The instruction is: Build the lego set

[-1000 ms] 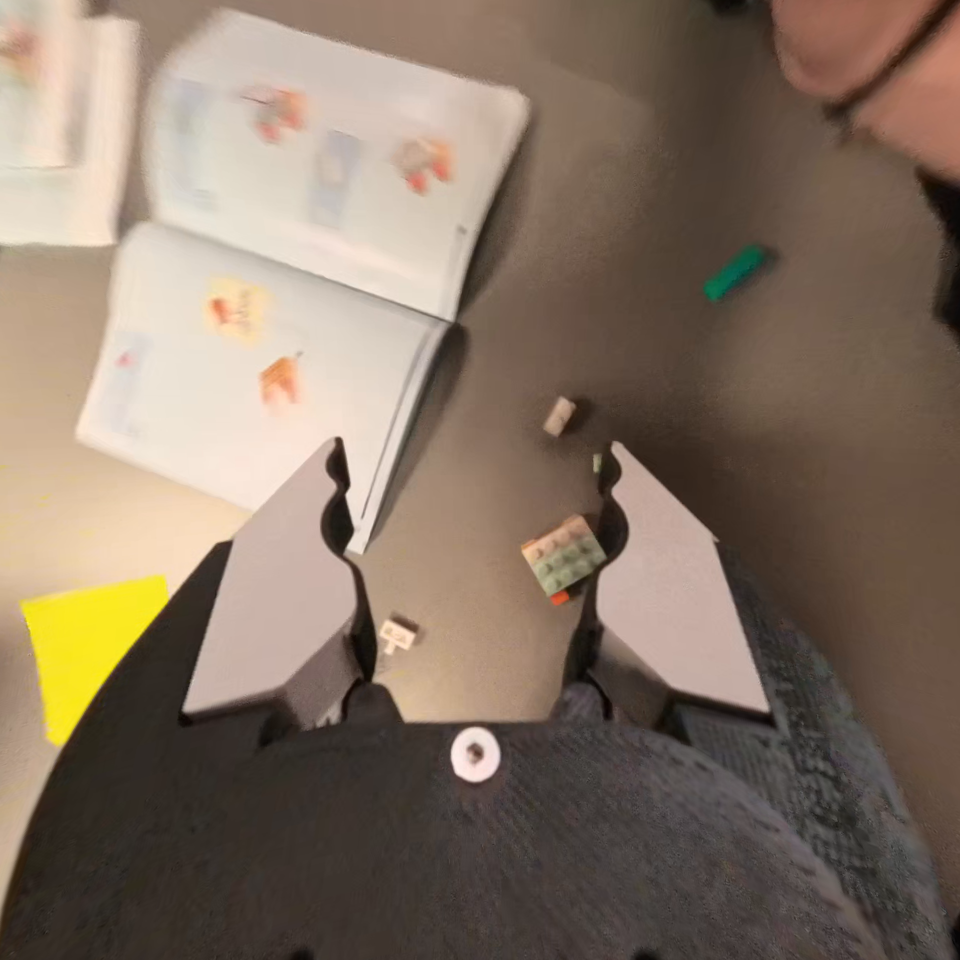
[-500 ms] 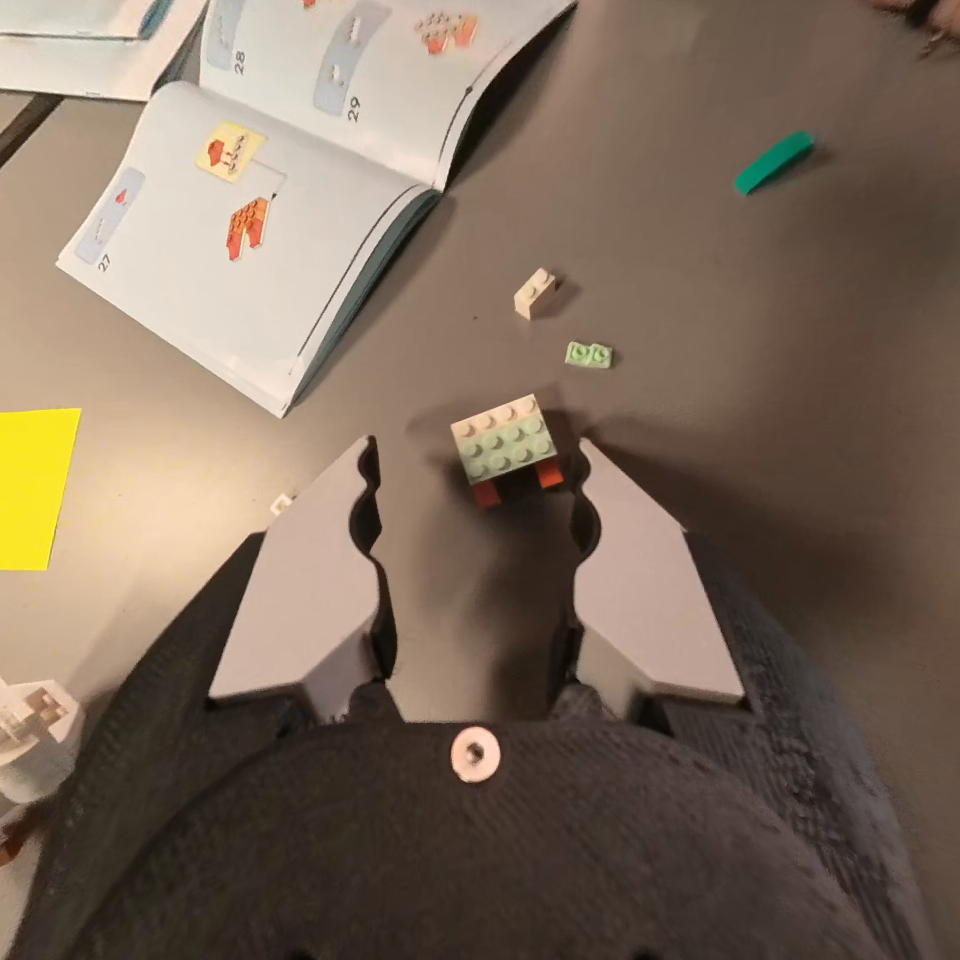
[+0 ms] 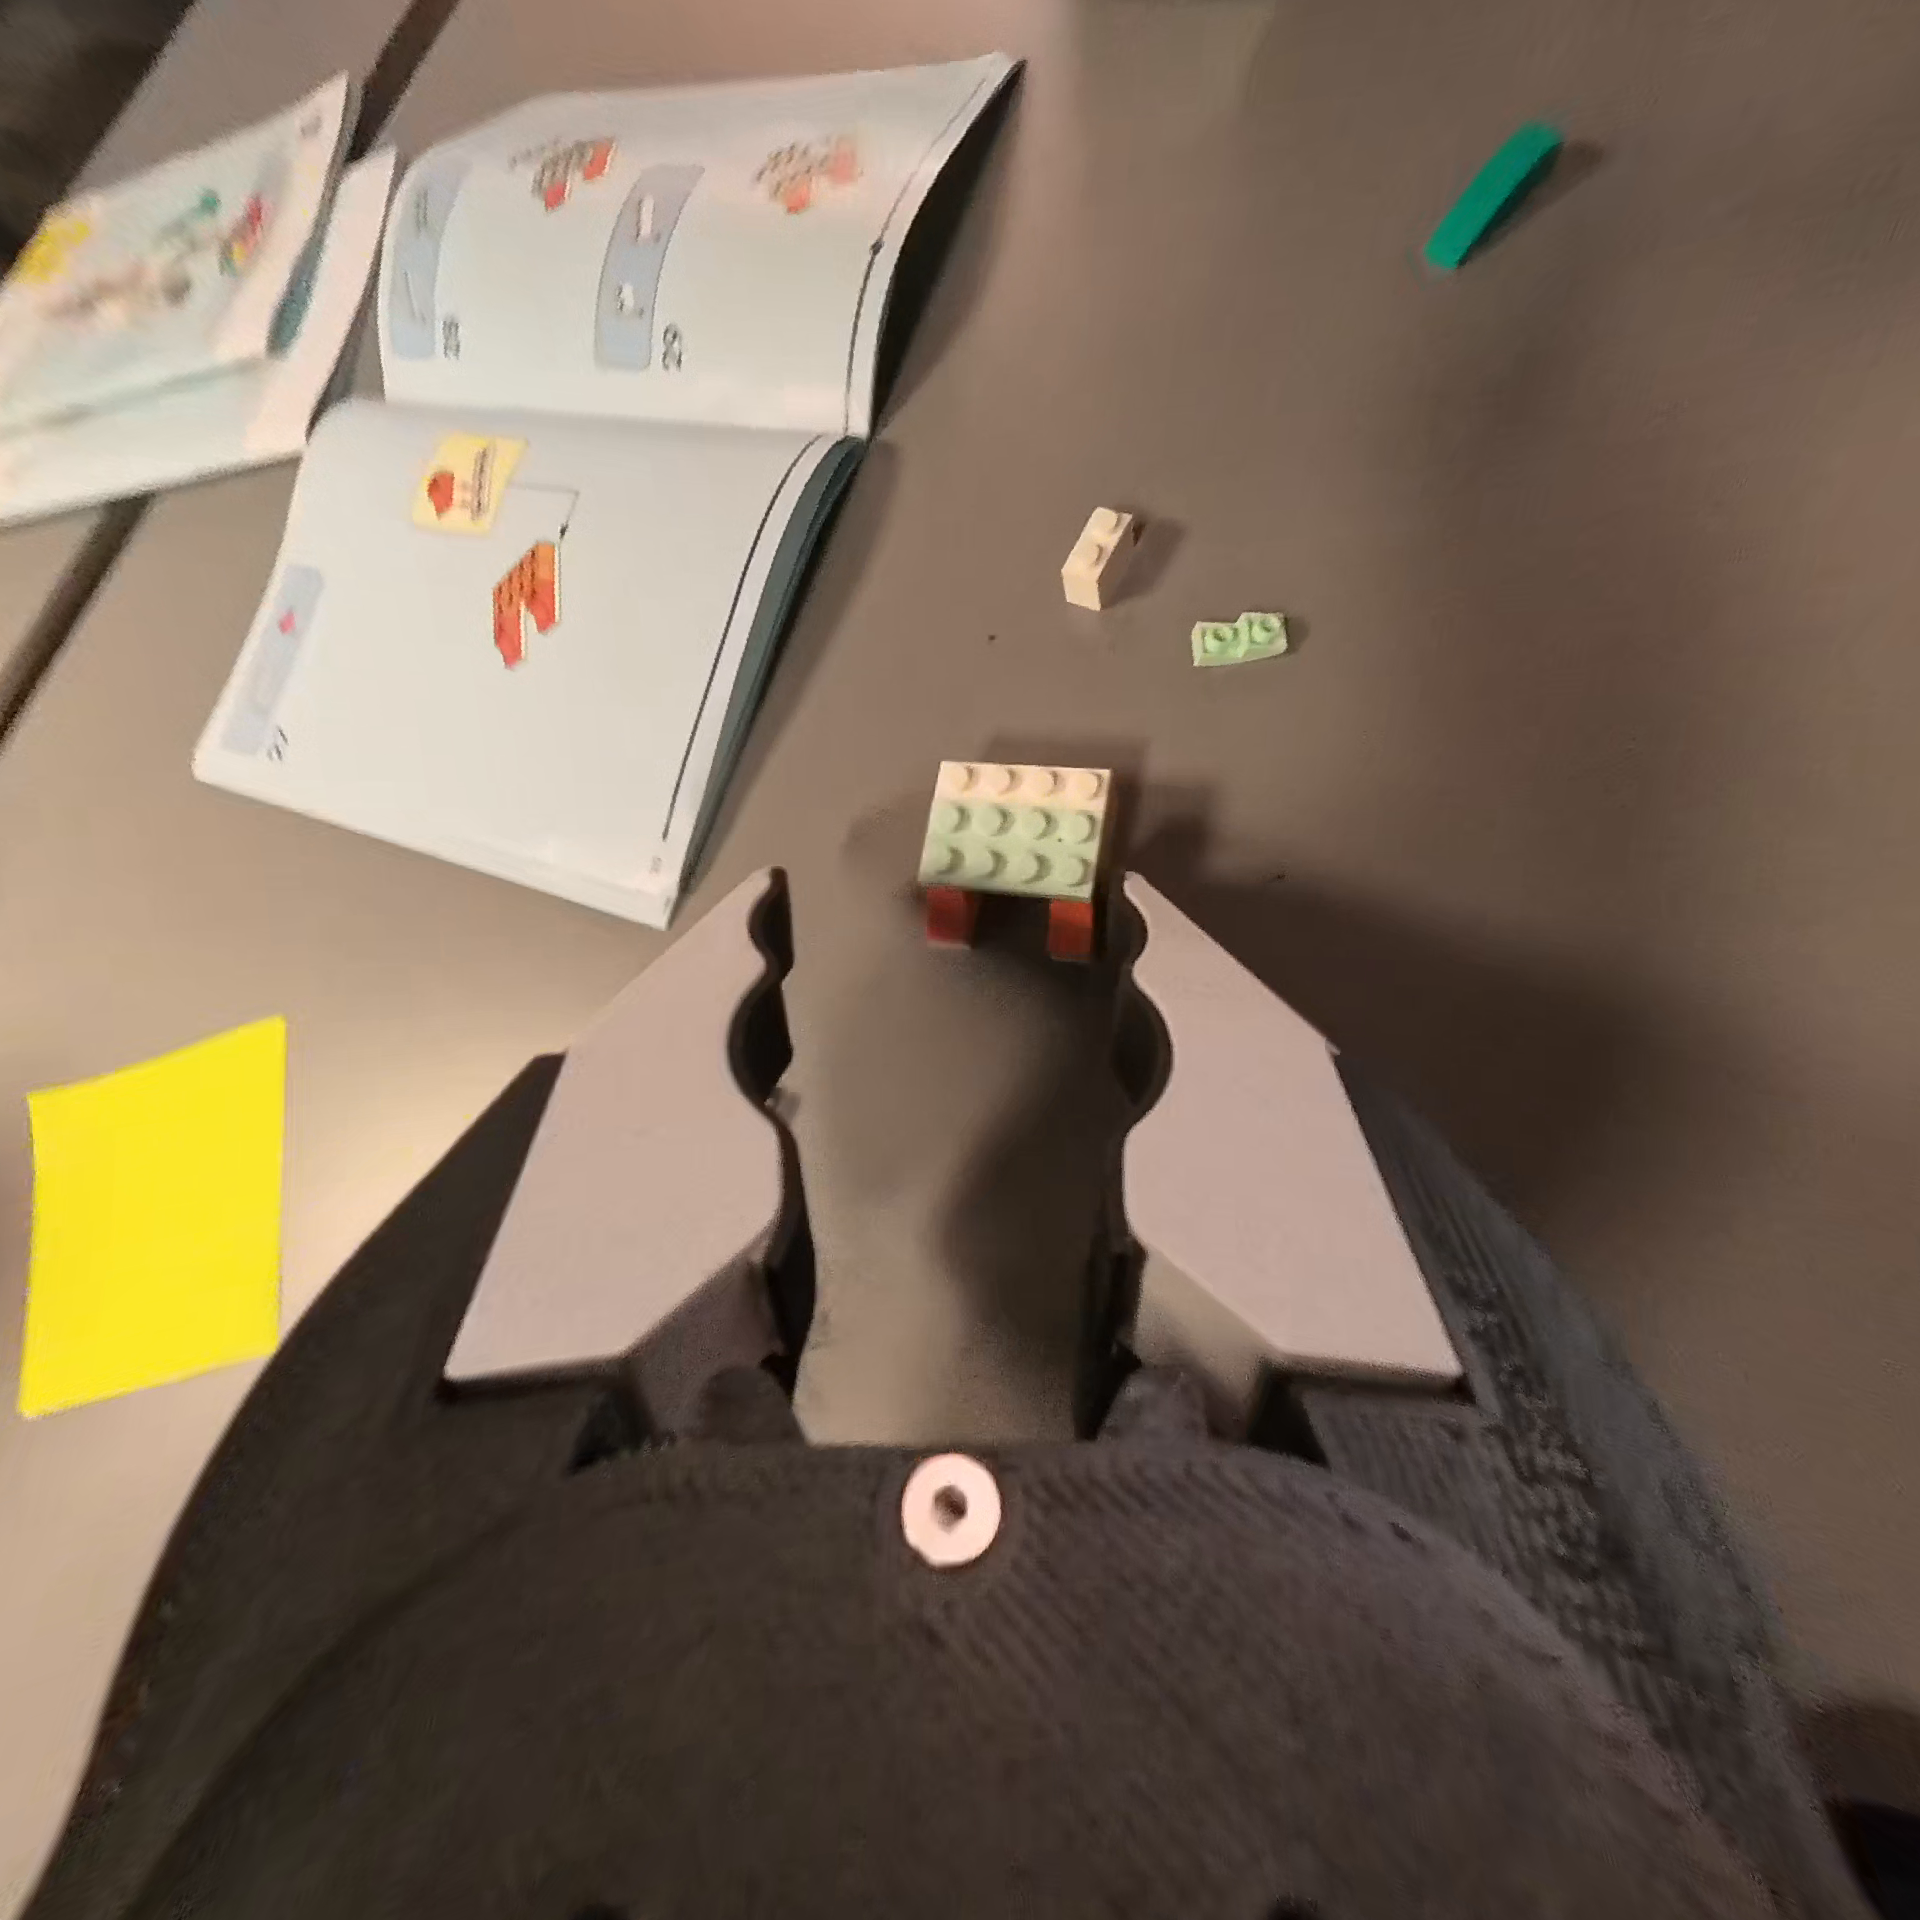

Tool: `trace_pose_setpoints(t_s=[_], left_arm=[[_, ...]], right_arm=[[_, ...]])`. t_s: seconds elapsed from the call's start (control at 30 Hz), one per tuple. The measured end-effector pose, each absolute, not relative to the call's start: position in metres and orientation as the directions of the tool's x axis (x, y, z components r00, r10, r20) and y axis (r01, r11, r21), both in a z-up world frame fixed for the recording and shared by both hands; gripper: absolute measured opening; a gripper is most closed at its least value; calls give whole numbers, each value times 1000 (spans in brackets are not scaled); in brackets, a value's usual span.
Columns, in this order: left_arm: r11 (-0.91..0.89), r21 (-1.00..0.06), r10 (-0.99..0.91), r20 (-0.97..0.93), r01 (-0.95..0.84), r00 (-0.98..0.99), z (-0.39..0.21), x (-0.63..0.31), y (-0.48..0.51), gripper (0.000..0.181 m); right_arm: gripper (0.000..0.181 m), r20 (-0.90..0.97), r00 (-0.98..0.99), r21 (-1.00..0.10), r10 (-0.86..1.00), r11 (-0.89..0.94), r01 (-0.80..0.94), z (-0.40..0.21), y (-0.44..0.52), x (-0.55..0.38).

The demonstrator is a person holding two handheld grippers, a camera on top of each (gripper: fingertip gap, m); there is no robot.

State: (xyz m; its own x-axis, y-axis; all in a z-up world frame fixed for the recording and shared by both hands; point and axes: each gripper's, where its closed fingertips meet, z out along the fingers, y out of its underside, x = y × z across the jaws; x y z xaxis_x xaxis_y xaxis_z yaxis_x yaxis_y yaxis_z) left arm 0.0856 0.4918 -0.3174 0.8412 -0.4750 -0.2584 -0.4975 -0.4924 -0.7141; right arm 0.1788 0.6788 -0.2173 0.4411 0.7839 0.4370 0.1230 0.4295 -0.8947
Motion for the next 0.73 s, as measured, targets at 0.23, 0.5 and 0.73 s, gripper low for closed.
trace_pose_setpoints(t_s=[0.23, 0.5, 0.73], left_arm=[[-442, -769, -662, -68, -463, 746, -323, 97, 489, 56], [-427, -767, -727, -25, -480, 687, -324, 106, 483, 34], [-429, -767, -726, -21, -477, 687, -325, 106, 483, 34]], right_arm=[[22, 165, -333, -911, 928, 272, 308, -270, 551, 152], [28, -5, -429, -818, 903, 243, 521, -311, 526, 147], [27, -24, -449, -785, 893, 261, 562, -319, 521, 150]])
